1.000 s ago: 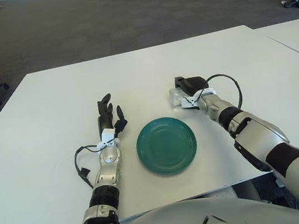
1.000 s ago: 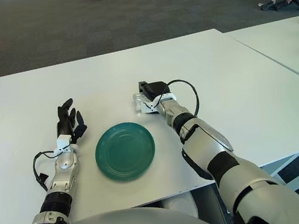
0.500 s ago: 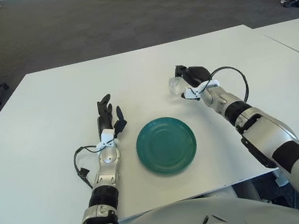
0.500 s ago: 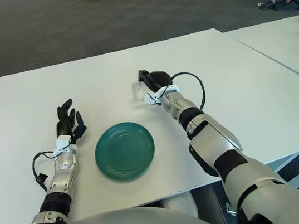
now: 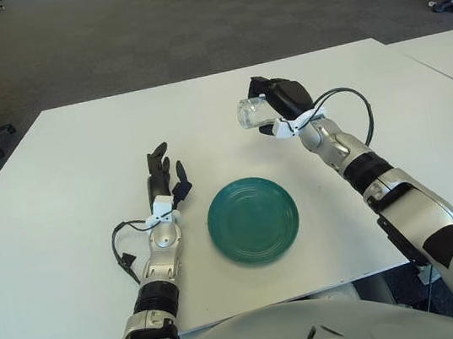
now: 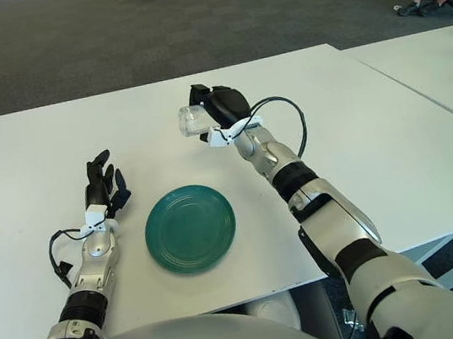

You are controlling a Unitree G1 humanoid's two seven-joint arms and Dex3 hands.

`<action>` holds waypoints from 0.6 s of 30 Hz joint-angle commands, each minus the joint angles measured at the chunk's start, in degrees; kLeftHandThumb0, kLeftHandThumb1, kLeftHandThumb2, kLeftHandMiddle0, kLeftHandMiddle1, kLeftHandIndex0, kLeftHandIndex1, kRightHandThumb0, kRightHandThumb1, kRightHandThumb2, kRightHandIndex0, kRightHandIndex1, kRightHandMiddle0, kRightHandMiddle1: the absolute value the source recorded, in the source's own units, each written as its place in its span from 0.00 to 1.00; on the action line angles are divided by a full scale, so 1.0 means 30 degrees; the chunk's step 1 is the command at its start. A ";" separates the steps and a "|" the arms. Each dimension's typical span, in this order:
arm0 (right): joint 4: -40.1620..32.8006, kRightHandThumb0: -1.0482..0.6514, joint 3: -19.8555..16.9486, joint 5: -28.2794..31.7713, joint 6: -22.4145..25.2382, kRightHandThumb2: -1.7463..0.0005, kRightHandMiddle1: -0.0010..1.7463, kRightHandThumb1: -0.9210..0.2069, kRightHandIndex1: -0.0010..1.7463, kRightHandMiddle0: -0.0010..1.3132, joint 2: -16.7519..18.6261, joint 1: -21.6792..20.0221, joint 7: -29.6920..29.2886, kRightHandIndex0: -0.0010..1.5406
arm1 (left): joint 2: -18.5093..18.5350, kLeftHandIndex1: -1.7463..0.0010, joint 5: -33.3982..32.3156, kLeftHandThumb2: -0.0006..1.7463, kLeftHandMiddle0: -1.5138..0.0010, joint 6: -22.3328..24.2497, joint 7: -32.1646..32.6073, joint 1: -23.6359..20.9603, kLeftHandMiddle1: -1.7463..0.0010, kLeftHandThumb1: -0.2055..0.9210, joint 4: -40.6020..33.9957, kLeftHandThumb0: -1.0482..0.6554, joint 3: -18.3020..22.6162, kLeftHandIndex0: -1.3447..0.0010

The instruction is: Put the bottle into the plate.

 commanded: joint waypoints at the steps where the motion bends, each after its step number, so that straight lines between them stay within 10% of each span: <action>1: -0.2547 0.62 -0.0773 0.0440 0.0595 0.05 1.00 0.81 0.97 0.47 -0.0400 0.0521 0.0772 0.55 | 0.0224 0.54 0.0185 0.49 0.75 -0.0192 0.0037 -0.0352 0.99 1.00 0.0032 0.17 -0.0001 1.00; 18: -1.0041 0.62 -0.0822 -0.0046 0.1160 0.08 1.00 0.76 0.98 0.44 -0.0613 0.3863 0.3906 0.53 | 0.0326 0.54 0.0552 0.51 0.75 -0.0134 0.0203 -0.0334 1.00 1.00 -0.0033 0.16 -0.0112 1.00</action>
